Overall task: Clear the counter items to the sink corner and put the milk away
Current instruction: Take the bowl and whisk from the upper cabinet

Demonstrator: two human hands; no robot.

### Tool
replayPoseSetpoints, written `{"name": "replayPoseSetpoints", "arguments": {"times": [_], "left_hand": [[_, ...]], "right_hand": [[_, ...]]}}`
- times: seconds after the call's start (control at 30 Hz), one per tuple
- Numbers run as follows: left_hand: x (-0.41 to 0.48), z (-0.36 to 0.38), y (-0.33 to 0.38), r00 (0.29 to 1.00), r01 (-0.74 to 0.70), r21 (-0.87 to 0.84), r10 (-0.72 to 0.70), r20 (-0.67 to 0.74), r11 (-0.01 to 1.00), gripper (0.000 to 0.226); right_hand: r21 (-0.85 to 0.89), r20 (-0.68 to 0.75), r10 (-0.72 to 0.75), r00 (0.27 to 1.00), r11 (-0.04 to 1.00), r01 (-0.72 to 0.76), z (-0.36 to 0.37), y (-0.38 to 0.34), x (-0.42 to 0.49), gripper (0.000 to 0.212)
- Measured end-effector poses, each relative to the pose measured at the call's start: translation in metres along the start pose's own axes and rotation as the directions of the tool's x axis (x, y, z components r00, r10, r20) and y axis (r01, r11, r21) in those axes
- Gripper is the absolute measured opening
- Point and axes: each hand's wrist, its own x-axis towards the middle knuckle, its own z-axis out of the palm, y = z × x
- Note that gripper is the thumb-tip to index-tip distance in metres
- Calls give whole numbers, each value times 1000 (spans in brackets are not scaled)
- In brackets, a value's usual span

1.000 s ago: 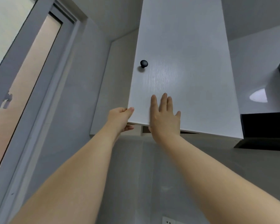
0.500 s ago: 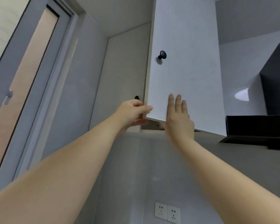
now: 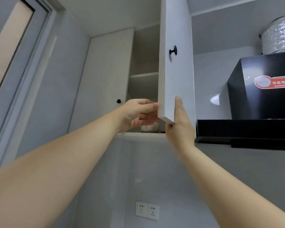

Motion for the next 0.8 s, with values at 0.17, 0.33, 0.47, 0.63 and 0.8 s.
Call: {"name": "replayPoseSetpoints", "arguments": {"times": [0.17,0.33,0.47,0.63,0.8], "left_hand": [[5,14,-5,991,22,20,-19,-129,1000,7],[10,19,-16,976,60,68,-45,-212,996,13],[14,17,-29,961,95,72,-72,-266,993,14],[16,13,-45,941,130,57,-105,-322,990,11],[17,6,-54,941,137,67,-109,-320,988,13]], "right_hand": [[47,-17,25,1000,999,-24,-25,18,-2,79],[133,-22,64,998,989,-61,-44,22,-5,74],[154,-57,99,993,984,-89,-54,33,-1,56],[230,-118,231,966,952,-200,-52,38,-3,38],[442,-3,520,854,767,-465,-37,47,-17,49]]}}
